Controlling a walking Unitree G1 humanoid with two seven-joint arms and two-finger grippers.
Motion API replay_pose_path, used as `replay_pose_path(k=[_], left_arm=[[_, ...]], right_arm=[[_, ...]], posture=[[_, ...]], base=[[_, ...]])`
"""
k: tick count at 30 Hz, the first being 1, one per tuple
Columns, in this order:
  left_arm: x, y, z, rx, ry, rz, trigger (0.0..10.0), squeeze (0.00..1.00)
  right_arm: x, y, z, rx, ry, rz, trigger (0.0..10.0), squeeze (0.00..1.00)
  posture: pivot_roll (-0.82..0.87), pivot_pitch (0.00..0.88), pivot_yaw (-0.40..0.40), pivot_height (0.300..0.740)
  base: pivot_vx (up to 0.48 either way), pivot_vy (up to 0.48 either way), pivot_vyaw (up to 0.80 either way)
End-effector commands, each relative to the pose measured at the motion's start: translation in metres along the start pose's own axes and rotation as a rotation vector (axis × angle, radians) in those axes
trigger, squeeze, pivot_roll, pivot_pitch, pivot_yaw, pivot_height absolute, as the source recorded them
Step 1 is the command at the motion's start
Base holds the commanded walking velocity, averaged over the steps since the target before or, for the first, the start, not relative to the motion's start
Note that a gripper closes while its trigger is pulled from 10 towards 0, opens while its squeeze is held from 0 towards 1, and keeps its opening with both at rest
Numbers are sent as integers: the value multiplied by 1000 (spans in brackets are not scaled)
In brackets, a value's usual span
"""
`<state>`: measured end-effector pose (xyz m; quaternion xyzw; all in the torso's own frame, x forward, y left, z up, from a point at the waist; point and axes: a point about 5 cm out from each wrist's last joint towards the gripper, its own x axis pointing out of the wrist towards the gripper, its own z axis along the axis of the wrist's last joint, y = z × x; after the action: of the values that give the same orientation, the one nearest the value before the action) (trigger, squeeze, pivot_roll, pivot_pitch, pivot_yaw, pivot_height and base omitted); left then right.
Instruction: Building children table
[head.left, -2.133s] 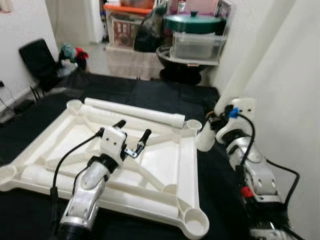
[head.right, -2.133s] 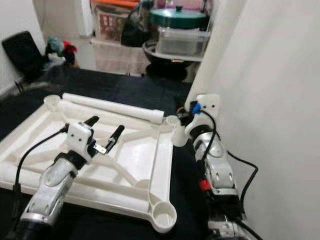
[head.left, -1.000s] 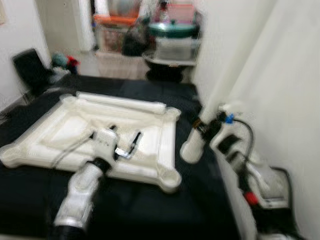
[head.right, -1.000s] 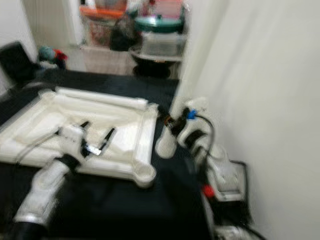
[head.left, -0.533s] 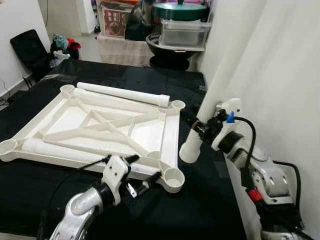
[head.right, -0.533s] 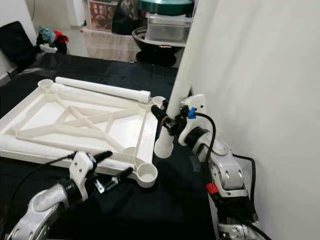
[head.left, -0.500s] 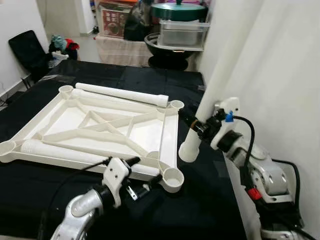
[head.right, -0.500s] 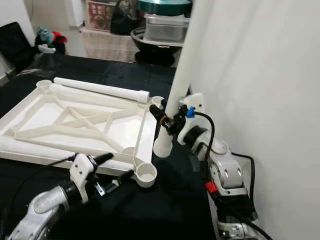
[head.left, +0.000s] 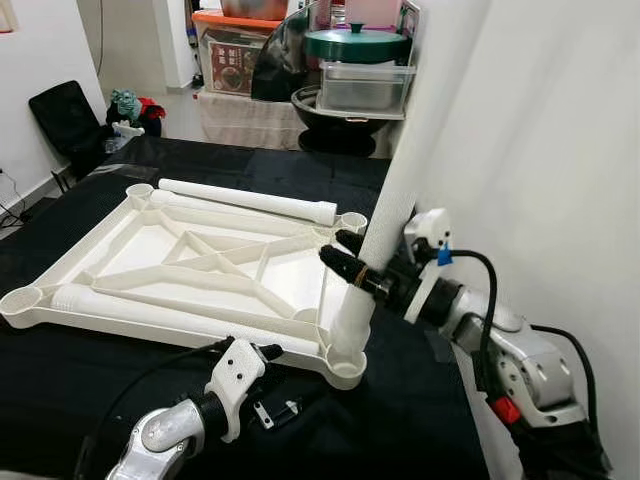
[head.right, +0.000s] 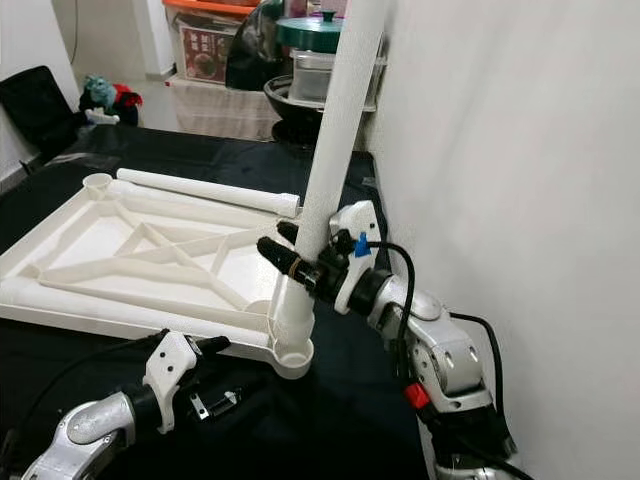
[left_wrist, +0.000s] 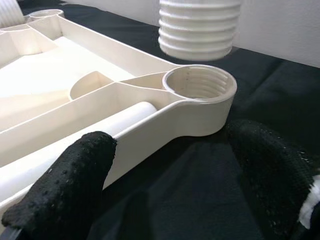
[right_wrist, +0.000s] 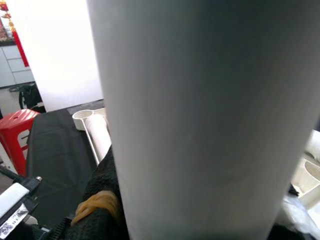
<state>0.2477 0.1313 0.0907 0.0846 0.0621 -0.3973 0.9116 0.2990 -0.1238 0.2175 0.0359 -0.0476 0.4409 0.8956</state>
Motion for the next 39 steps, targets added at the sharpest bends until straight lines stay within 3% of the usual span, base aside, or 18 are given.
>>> replay_pose_path(k=[1,12,22,39], left_arm=[[0,1,-3,-8,25,-4,10000,0],[-7,-5,-11,-20,74,-53,10000,0],[-8,-8,-11,-17,80,-47,10000,0],[-6,-4,-10,-7,88,-58,10000,0]], right_arm=[[2,6,-6,-3,14,29,10000,0],[11,3,-20,-11,54,36,10000,0],[-1,-9,-37,-13,128,22,10000,0],[-16,3,-58,63,174,77,10000,0]], posture=[[58,0,-93,740],[80,0,-111,740],[84,0,-116,740],[79,0,-96,740]], base=[[0,0,0],[0,0,0],[0,0,0],[0,0,0]])
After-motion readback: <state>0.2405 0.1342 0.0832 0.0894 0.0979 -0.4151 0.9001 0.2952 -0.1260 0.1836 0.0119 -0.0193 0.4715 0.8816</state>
